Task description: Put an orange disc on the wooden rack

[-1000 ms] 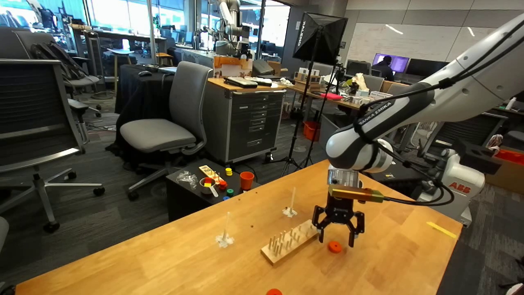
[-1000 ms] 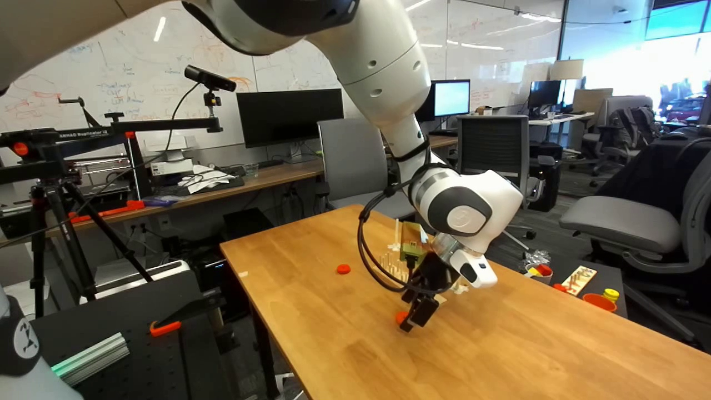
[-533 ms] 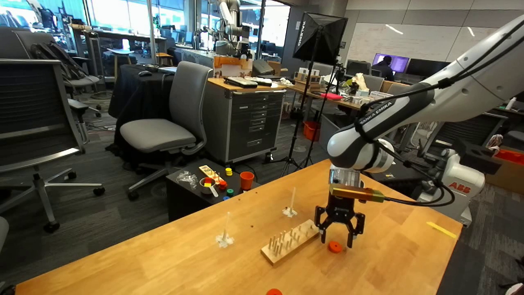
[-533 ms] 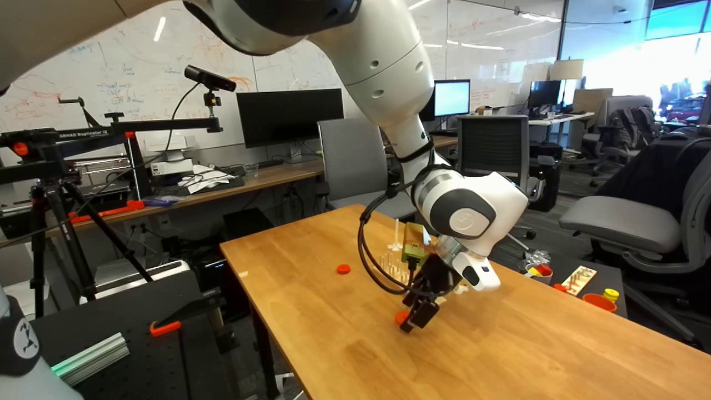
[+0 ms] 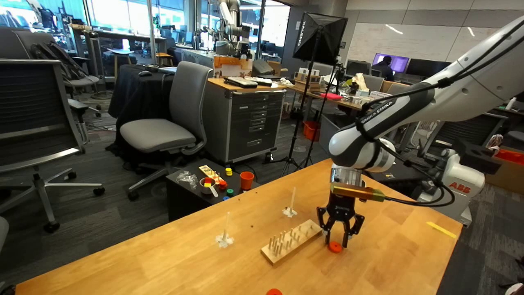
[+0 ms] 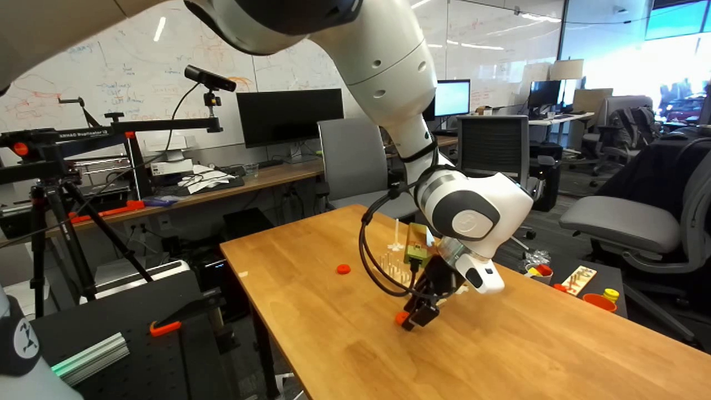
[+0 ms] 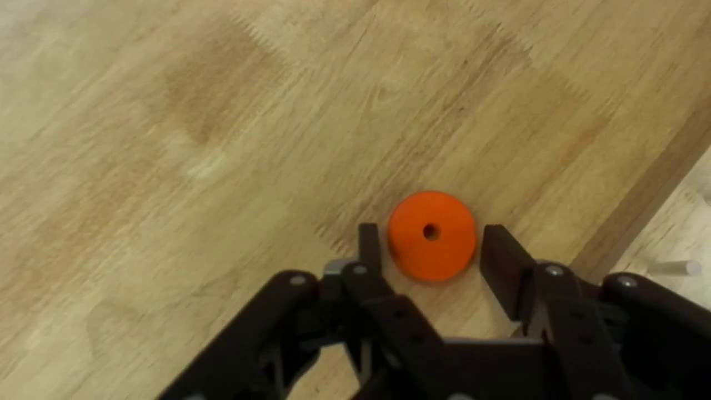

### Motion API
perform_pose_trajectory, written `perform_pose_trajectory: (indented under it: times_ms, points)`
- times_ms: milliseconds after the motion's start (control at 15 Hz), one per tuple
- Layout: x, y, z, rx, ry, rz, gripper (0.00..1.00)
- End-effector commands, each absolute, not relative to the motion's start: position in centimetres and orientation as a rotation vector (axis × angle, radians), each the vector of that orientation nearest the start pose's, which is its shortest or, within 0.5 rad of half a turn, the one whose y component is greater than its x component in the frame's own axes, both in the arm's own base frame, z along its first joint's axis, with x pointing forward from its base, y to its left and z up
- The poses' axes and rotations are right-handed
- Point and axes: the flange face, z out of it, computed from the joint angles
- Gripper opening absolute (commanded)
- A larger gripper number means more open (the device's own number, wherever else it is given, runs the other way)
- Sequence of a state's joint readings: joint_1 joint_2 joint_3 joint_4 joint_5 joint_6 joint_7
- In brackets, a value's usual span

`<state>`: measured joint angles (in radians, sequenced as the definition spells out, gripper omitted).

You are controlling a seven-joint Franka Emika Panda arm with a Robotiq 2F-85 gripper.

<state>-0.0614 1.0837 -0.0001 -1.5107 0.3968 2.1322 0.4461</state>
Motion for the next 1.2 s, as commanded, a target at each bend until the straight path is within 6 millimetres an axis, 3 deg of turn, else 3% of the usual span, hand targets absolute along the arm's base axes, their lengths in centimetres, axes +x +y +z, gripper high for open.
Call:
perform_pose_trajectory:
  times_ms: [0,67,200,333,467,533,667,1133]
  points:
    - [62.6,-2.6,-0.6,-2.58,1.118,0.703,0.23]
    - [62.6,-2.7,-0.6,-2.572,1.122,0.703,0.15]
    - [62.7,-2.9,-0.4,-2.561,1.128,0.698,0.12]
    - [62.9,-2.8,-0.3,-2.56,1.123,0.696,0.0]
    - [63.1,-2.4,0.0,-2.565,1.113,0.694,0.0]
    - [63.2,-2.3,0.1,-2.562,1.108,0.699,0.26]
    - [63.2,-1.9,0.1,-2.556,1.098,0.705,0.33]
    - [63.0,-0.8,0.5,-2.553,1.067,0.716,0.88]
